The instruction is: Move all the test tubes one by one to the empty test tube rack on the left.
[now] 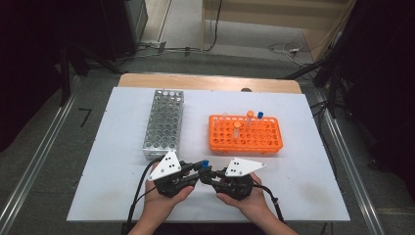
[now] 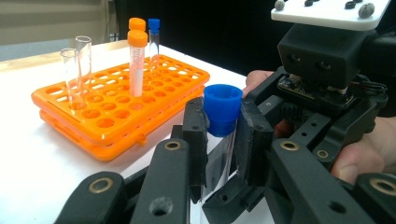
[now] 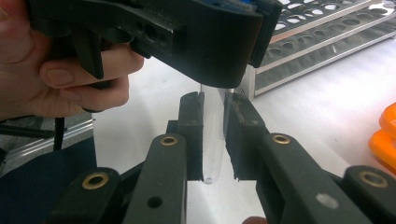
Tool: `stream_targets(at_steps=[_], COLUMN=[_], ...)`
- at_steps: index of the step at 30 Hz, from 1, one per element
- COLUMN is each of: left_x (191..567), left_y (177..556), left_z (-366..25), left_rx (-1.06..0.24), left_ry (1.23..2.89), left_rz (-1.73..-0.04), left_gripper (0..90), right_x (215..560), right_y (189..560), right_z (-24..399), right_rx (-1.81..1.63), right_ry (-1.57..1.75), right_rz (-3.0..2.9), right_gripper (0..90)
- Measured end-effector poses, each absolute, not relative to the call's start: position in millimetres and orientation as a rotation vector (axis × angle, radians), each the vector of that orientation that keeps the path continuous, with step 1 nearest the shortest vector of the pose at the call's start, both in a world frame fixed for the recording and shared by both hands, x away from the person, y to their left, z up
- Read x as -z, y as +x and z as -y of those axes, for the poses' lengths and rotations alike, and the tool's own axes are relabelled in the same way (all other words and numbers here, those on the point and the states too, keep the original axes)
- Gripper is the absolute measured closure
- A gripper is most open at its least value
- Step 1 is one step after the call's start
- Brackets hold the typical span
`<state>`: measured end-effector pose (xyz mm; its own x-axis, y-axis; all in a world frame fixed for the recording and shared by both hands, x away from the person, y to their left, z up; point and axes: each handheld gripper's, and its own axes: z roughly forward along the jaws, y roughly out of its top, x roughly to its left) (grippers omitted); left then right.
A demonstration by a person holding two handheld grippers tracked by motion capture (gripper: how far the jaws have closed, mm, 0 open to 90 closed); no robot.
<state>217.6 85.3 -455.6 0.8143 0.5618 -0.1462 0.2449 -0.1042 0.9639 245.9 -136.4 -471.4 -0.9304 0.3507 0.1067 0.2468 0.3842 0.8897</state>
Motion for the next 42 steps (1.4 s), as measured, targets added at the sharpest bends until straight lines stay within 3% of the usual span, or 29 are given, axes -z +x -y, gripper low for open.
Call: stream_targets(at_steps=[8,9,13,15,17,18,22,23,24,26,28,42], left_x=[455,455,454,453,452,452,448,447,445,442,439,425], left_y=[217,217,219,220,220,221,223,224,225,226,229,263], left_z=[-87,-88,-93,-97,-99,-101,-110,-112,-114,-118,-122,-147], left_rx=[-0.306,-0.308,-0.315,-0.325,-0.327,-0.329,-0.346,-0.36,-0.377,-0.395,-0.411,-0.49], left_ry=[1.675,1.67,1.665,1.655,1.651,1.646,1.628,1.627,1.631,1.627,1.625,1.597], left_rz=[-0.645,-0.649,-0.664,-0.681,-0.688,-0.694,-0.719,-0.725,-0.726,-0.731,-0.737,-0.788], left_gripper=[76.8,76.8,76.8,76.8,76.8,76.8,76.9,76.9,76.8,76.8,76.8,76.8], right_x=[472,472,471,469,469,468,466,466,465,465,465,466], right_y=[247,247,249,251,251,253,256,256,259,260,264,274], right_z=[137,139,144,152,154,161,178,178,190,195,213,282], right_rx=[-1.61,-1.605,-1.62,-1.63,-1.633,-1.631,-1.622,-1.622,-1.609,-1.609,-1.571,-1.572], right_ry=[0.563,0.565,0.567,0.582,0.59,0.608,0.653,0.653,0.702,0.711,0.752,0.918], right_rz=[-2.523,-2.517,-2.507,-2.479,-2.471,-2.449,-2.404,-2.404,-2.377,-2.37,-2.345,-2.199], right_gripper=[72.7,66.6,58.4,46.9,43.3,34.0,19.8,19.8,11.9,9.0,0.0,0.0])
